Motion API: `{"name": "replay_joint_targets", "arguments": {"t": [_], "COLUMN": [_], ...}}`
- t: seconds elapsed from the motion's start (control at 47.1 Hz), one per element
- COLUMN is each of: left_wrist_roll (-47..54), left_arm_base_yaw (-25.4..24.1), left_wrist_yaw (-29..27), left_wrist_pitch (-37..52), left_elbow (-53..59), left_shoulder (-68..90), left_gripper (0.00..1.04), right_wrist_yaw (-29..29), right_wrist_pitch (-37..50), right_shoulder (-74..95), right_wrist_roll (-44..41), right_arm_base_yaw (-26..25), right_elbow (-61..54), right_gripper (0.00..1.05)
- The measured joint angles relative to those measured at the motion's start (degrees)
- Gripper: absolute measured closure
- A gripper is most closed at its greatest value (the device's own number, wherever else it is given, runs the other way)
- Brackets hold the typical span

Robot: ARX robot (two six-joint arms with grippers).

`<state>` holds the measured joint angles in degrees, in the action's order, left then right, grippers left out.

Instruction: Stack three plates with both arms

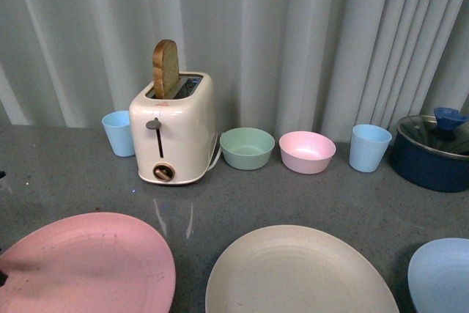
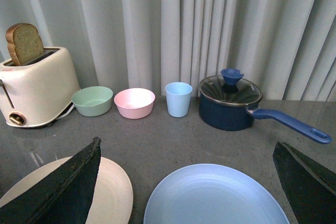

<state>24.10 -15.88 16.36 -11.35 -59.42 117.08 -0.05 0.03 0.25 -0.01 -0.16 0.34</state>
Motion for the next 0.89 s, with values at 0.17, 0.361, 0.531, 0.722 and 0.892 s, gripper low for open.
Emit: {"name": "replay_joint_targets", "arguments": {"t": [0.17, 0.361, 0.531, 0.722, 0.892], "left_wrist_roll": [1.5, 2.9, 3.1, 2.8, -0.6], "left_arm_base_yaw": [-3.0, -4.1, -3.9, -2.9, -1.2], "left_wrist_yaw": [0.2, -0.1, -0.3, -0.2, 1.6], "left_wrist_pitch": [-1.8, -4.7, -8.9, -14.0, -18.7], "left_elbow": [-0.3, -2.7, -6.0, -9.9, -16.2], "left_shoulder": [-0.6, -1.6, -3.6, -5.8, -7.0], "left_gripper": [1.00, 1.01, 1.01, 1.01, 1.01], "right_wrist_yaw": [0.0, 0.0, 0.0, 0.0, 0.0], "right_wrist_pitch": [0.0, 0.0, 0.0, 0.0, 0.0], "right_shoulder": [0.0, 0.0, 0.0, 0.0, 0.0], "right_wrist_roll": [0.0, 0.0, 0.0, 0.0, 0.0], "right_arm_base_yaw": [0.0, 0.0, 0.0, 0.0, 0.0], "right_elbow": [0.0, 0.0, 0.0, 0.0, 0.0], "right_gripper": [0.07, 0.07, 0.07, 0.07, 0.07]}}
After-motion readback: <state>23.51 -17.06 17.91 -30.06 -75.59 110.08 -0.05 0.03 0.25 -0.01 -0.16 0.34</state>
